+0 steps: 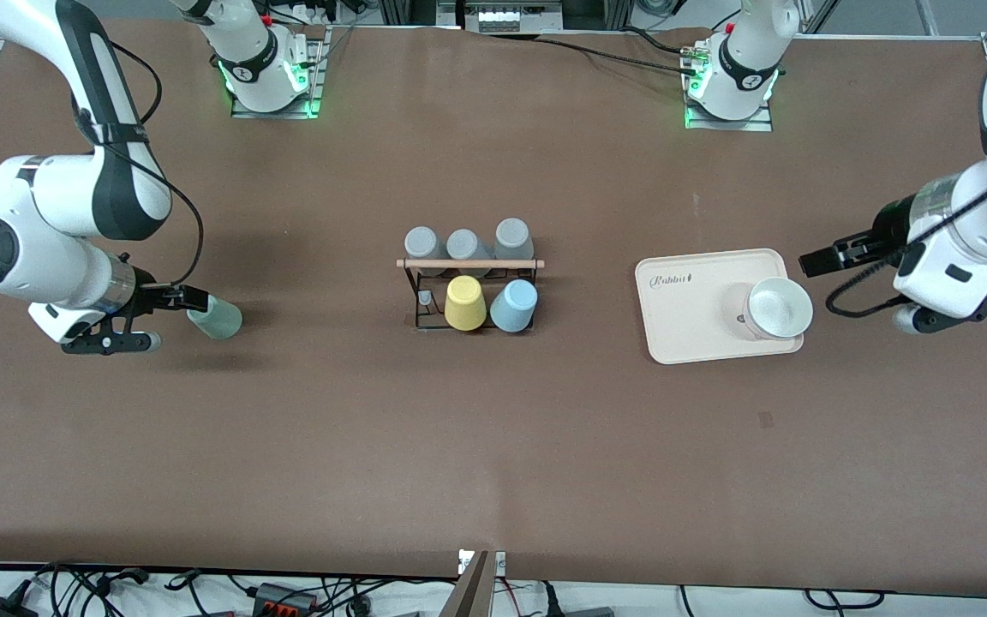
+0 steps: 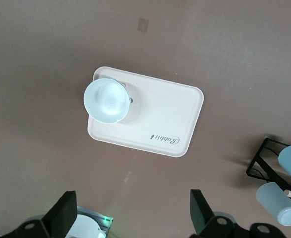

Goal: Hang scattered cups on rack with three cups

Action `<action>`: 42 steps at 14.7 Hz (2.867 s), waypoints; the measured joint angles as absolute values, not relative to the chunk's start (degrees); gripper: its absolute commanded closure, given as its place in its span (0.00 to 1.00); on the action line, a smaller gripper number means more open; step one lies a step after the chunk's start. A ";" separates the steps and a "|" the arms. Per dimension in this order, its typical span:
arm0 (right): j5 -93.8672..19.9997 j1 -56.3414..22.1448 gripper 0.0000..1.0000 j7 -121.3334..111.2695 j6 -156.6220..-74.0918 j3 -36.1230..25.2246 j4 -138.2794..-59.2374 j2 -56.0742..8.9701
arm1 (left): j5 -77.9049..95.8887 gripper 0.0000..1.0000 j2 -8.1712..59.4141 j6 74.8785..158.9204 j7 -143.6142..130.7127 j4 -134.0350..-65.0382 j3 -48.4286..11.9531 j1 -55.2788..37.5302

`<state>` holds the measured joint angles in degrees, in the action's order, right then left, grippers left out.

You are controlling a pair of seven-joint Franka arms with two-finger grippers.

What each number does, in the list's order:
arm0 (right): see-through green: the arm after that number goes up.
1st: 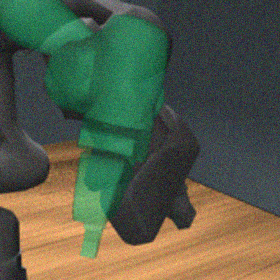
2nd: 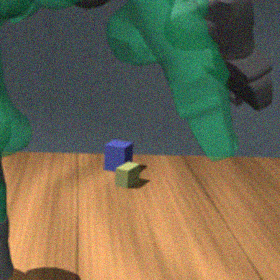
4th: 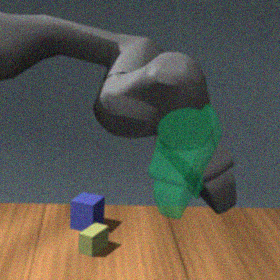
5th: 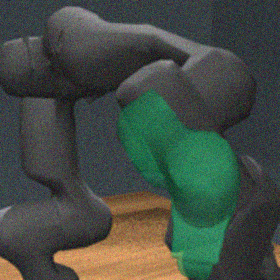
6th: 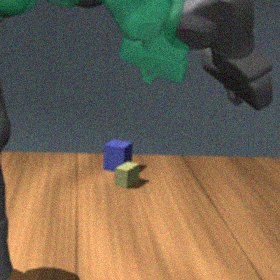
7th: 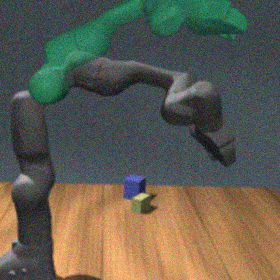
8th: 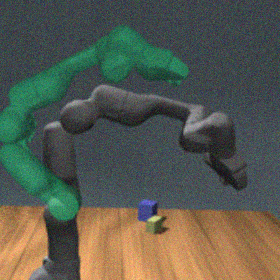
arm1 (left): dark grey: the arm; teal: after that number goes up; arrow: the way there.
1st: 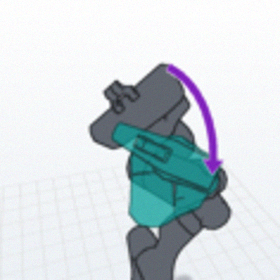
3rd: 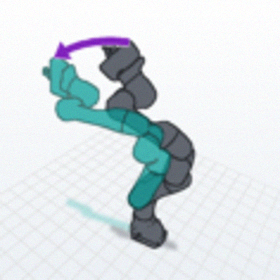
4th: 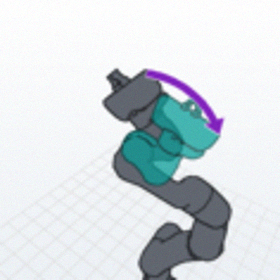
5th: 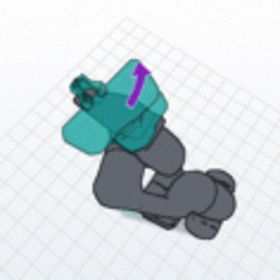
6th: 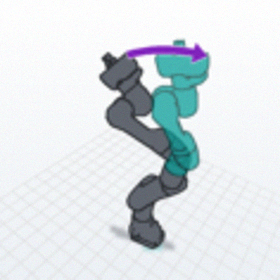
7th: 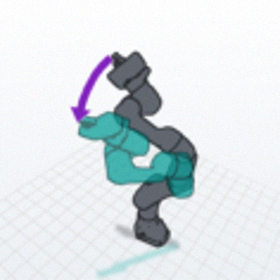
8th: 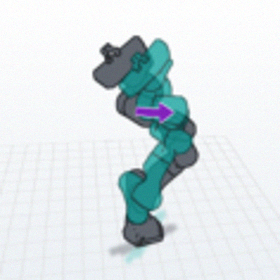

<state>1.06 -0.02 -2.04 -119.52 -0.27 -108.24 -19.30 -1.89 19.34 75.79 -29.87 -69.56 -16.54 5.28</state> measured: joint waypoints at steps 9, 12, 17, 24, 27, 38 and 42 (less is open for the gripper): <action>1.05 1.11 0.00 -1.96 -124.17 -0.67 -108.43 -24.32 | -2.14 0.00 3.31 87.38 -14.25 -88.73 -14.07 3.16; 0.85 1.12 0.00 -1.89 -126.86 -0.67 -108.58 -25.67 | 1.81 0.00 3.86 87.37 -11.18 -88.74 -11.56 3.88; 0.20 1.13 0.00 -1.86 -127.23 -0.67 -109.35 -26.79 | 4.79 0.00 4.41 87.23 -13.05 -88.05 -11.35 4.87; -0.12 1.12 0.00 -1.85 -127.27 -0.64 -111.09 -26.80 | 3.41 0.00 4.42 86.53 -9.61 -87.88 -11.63 4.96; -0.13 1.12 0.00 -1.85 -127.28 -0.64 -111.38 -26.99 | 3.32 0.00 4.42 86.42 -9.02 -87.88 -11.63 4.96; -0.14 0.91 0.72 -1.96 -124.53 0.51 -108.40 -27.03 | 3.27 0.00 4.42 86.31 -8.49 -87.88 -11.60 5.00; -0.17 -0.34 0.73 -1.96 -113.80 4.72 -97.49 -26.39 | 3.26 0.00 4.42 86.25 -8.47 -87.88 -11.59 5.07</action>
<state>-0.17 -0.34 -1.96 -113.80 4.72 -97.49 -26.39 3.26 4.42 86.25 -8.47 -87.88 -11.59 5.07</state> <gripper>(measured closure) 0.335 0.000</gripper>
